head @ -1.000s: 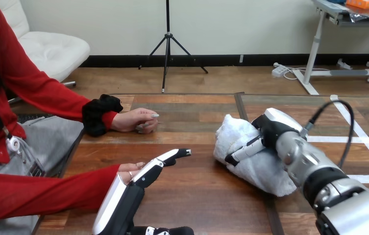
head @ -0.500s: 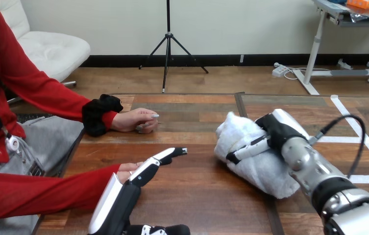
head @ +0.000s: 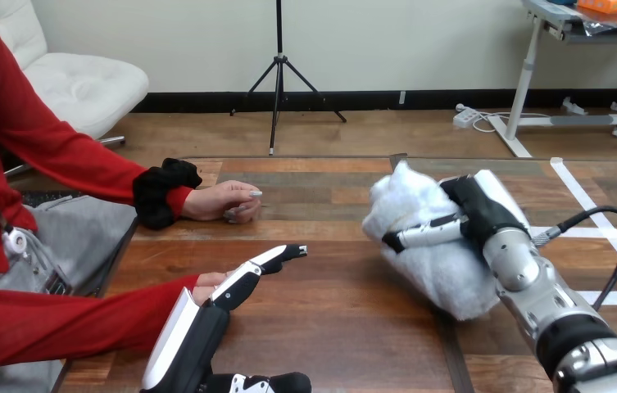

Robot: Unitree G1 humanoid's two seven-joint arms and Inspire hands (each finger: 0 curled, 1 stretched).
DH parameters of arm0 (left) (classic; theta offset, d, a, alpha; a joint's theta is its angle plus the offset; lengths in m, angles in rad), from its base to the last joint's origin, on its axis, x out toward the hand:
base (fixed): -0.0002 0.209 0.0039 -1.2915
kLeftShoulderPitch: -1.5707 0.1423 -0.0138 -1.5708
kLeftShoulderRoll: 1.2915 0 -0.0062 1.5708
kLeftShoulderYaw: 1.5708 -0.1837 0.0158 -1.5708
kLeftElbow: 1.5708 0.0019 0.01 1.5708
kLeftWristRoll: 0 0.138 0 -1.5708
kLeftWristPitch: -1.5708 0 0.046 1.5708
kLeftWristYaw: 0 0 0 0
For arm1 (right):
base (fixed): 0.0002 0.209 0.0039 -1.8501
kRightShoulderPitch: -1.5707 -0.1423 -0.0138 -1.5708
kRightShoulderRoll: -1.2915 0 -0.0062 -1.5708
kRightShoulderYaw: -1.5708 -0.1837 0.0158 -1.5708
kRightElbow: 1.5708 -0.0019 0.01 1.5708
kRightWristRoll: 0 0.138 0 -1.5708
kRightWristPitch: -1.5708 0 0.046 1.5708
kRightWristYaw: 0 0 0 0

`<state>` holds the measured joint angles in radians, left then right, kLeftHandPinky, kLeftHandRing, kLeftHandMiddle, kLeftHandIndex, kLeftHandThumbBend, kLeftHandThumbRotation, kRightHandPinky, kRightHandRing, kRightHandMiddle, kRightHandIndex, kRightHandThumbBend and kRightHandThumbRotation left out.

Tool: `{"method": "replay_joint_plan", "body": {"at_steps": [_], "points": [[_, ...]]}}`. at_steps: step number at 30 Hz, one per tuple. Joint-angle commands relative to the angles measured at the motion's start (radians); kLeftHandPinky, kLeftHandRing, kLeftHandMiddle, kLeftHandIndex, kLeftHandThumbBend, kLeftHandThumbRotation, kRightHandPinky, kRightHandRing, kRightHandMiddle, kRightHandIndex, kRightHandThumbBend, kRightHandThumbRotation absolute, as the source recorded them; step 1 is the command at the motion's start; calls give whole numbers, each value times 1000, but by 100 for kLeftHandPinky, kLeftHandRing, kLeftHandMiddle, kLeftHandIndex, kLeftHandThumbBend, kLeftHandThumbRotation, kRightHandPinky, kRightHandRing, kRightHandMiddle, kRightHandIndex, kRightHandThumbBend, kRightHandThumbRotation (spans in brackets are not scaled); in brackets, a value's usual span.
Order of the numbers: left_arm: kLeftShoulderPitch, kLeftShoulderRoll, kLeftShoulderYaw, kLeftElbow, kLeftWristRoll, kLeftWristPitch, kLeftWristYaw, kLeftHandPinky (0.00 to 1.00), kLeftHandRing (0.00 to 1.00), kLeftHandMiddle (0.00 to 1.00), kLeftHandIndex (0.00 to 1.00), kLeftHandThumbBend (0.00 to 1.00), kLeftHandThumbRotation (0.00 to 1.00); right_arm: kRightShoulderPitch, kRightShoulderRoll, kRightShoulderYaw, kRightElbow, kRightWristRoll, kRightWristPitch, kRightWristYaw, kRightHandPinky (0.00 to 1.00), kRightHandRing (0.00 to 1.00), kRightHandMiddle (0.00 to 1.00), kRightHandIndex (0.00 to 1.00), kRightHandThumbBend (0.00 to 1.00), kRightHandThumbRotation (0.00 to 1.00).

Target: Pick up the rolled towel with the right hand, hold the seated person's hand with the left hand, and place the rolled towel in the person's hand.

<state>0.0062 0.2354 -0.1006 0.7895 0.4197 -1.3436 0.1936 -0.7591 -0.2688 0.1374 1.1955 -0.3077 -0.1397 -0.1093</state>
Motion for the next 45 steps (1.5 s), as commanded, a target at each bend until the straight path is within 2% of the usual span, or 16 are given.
{"method": "replay_joint_plan", "body": {"at_steps": [1,9,14,17,20,23,25,28,35,38,45], "points": [[-38,20,7,-48,-44,-14,-19,82,85,84,82,98,75,2,-9,-32,-170,24,-106,-66,23,29,42,40,77,0],[-32,29,24,-72,-43,-1,-32,81,83,83,82,98,74,72,8,-51,-265,29,-175,-118,23,29,41,40,76,0],[-29,34,36,-95,-43,14,-36,80,81,81,82,98,74,111,26,-72,-318,52,-219,-130,24,29,42,40,76,0],[-24,39,42,-118,-44,30,-39,79,81,81,82,99,73,133,29,-70,-345,54,-243,-143,24,29,42,40,76,0],[-12,45,67,-162,-8,62,-26,80,81,82,83,99,73,148,31,-65,-355,46,-273,-168,24,29,41,40,76,0],[9,51,90,-223,35,119,-14,82,82,83,84,100,75,164,35,-63,-367,47,-297,-177,24,29,40,39,76,0],[34,62,101,-285,60,183,-23,85,84,86,86,100,76,172,41,-65,-368,50,-320,-185,24,28,40,39,77,0],[57,77,107,-346,71,244,-44,88,87,88,89,100,77,182,49,-66,-369,52,-340,-194,24,28,39,39,77,0],[78,103,110,-429,68,318,-74,97,93,94,94,100,70,187,60,-62,-325,45,-414,-222,23,28,38,38,79,0],[84,108,122,-460,98,352,-57,98,94,95,95,100,67,191,70,-66,-310,57,-429,-216,23,28,38,38,78,0],[73,132,127,-488,107,420,-56,98,96,96,97,100,61,197,96,-76,-254,90,-492,-197,24,28,40,38,75,0]]}}
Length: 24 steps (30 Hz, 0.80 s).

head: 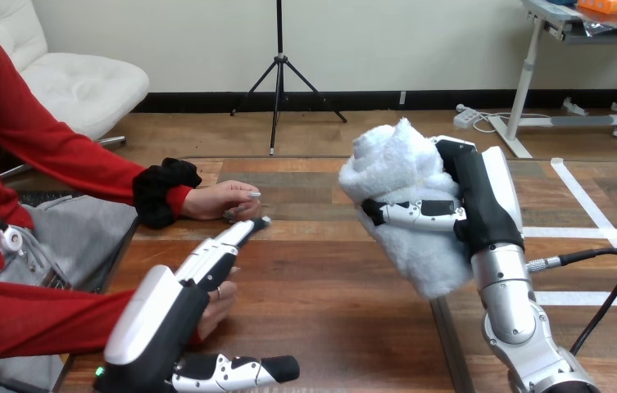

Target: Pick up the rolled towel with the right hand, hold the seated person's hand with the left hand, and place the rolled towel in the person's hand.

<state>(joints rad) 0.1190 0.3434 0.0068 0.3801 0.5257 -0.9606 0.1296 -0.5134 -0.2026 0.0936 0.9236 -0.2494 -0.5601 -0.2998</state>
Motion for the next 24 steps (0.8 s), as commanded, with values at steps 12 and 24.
{"method": "replay_joint_plan", "body": {"at_steps": [12,24], "points": [[-65,61,20,-95,62,117,43,96,98,98,99,100,58,-54,45,-24,103,12,-141,-30,24,28,40,38,74,0],[-96,101,10,-90,91,186,42,99,100,100,100,100,62,-60,57,-24,163,7,-171,-30,26,29,41,39,74,0]]}}
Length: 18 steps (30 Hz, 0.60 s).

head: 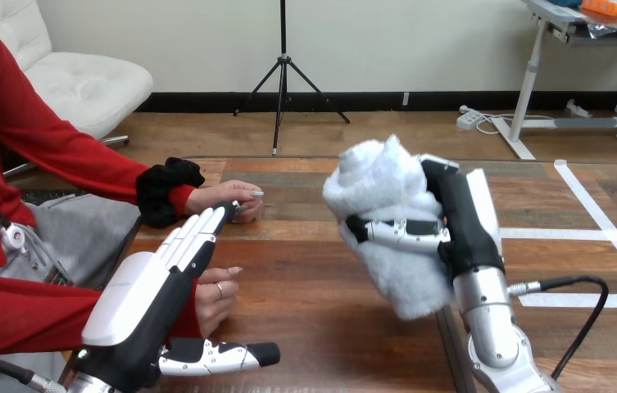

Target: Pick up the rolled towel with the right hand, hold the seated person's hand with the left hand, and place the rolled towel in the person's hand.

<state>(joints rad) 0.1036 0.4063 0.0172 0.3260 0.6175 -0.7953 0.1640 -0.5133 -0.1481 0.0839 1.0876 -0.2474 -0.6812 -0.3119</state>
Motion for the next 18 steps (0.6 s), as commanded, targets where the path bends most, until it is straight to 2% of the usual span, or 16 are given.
{"method": "replay_joint_plan", "body": {"at_steps": [1,9,18], "points": [[-82,40,-1,-35,-3,24,5,99,100,100,100,100,62,-60,3,-14,1,4,-52,-19,26,30,41,39,74,0],[-99,71,-10,-30,-19,76,-41,99,100,100,100,100,62,-55,-1,-16,10,11,-80,3,26,30,40,39,74,0],[-115,106,-18,-11,-44,93,-92,100,100,100,100,100,59,-44,-8,-20,3,17,-119,11,25,29,40,39,74,0]]}}
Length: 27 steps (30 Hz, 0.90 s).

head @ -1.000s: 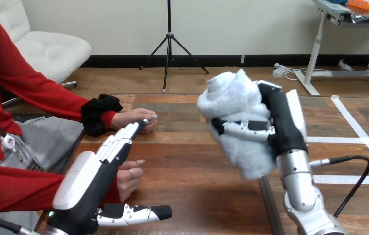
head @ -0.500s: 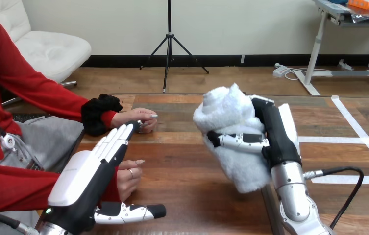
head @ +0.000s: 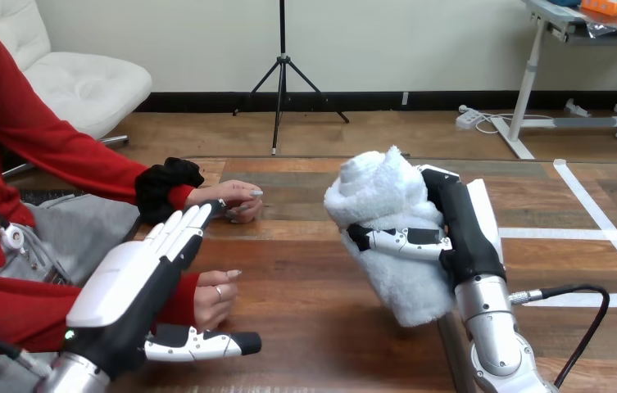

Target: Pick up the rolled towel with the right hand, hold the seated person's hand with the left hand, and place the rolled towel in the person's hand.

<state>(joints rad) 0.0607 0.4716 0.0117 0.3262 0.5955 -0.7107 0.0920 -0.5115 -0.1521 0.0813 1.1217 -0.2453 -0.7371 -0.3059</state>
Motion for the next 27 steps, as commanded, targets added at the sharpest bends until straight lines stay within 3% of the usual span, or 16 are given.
{"method": "replay_joint_plan", "body": {"at_steps": [1,7,15,27], "points": [[-73,44,-14,-10,-24,9,-24,100,100,100,100,100,59,-45,-5,-18,-31,15,-68,6,25,29,40,39,74,0],[-88,71,-22,18,-23,9,-48,100,100,100,100,100,58,-36,2,-32,-41,37,-89,24,25,29,40,39,74,0],[-116,108,-43,82,11,-1,-32,100,100,100,100,100,58,-21,7,-48,-65,72,-122,59,23,27,38,38,75,0],[-147,148,-79,151,50,6,-16,100,100,100,100,100,55,5,7,-53,-108,77,-152,72,22,26,37,37,74,0]]}}
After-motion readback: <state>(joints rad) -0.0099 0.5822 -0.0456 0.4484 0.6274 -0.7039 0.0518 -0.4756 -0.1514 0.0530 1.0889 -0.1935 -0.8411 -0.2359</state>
